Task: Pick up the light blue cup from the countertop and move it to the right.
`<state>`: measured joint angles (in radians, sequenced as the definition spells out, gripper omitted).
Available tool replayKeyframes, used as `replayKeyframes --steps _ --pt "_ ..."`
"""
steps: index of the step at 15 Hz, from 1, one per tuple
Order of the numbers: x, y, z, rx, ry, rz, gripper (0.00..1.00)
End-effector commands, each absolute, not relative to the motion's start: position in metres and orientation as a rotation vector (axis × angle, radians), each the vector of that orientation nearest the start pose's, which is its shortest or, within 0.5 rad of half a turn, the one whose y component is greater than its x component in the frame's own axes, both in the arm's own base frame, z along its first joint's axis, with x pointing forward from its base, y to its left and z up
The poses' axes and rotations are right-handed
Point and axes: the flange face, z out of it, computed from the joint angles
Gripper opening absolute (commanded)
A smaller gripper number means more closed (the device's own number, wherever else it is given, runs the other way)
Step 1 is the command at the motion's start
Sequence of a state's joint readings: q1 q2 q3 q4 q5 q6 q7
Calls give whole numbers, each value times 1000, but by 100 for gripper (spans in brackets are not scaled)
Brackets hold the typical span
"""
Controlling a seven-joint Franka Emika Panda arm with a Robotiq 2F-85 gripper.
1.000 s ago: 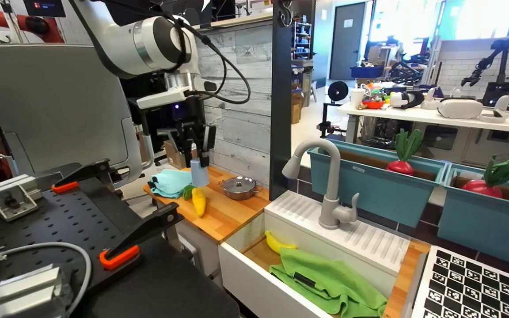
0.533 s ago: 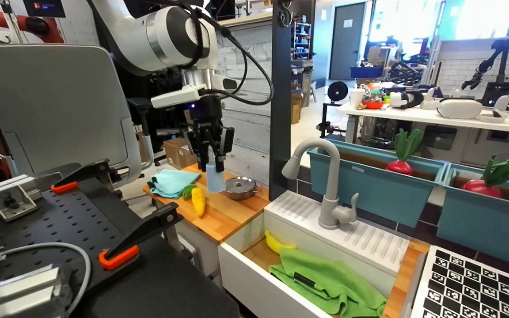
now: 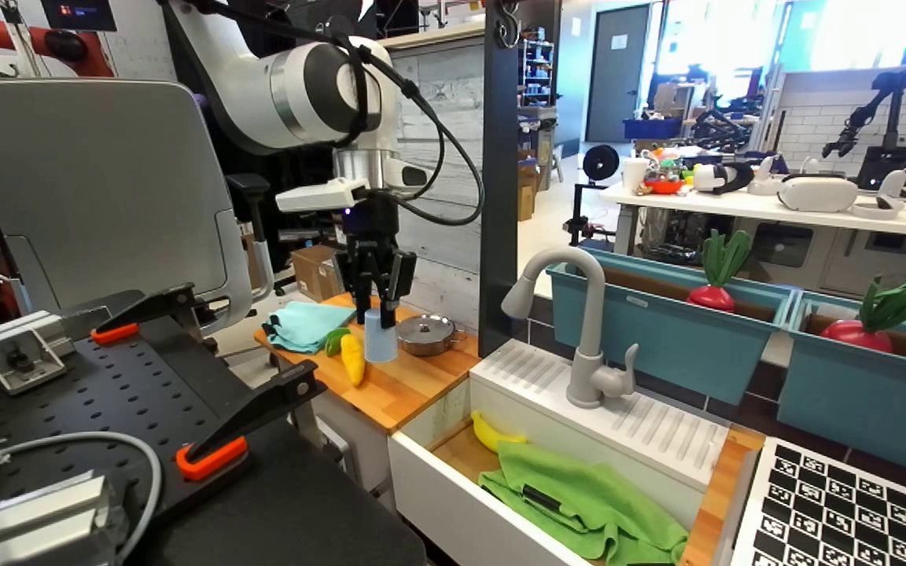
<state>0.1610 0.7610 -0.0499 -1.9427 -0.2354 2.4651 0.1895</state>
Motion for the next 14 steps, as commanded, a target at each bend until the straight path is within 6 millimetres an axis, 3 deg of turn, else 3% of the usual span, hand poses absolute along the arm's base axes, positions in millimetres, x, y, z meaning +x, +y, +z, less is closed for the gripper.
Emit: replayKeyframes --steps 1,5,10,11,12,14 --pt "585 57 46 -3280 -150 363 21" --pt "596 51 26 -3267 -84 382 21" --pt "607 43 16 -3247 -26 389 21" --pt "608 42 16 -3243 -22 389 71" --pt "610 41 16 -3244 -18 382 72" --pt "612 40 19 -3245 -13 366 85"
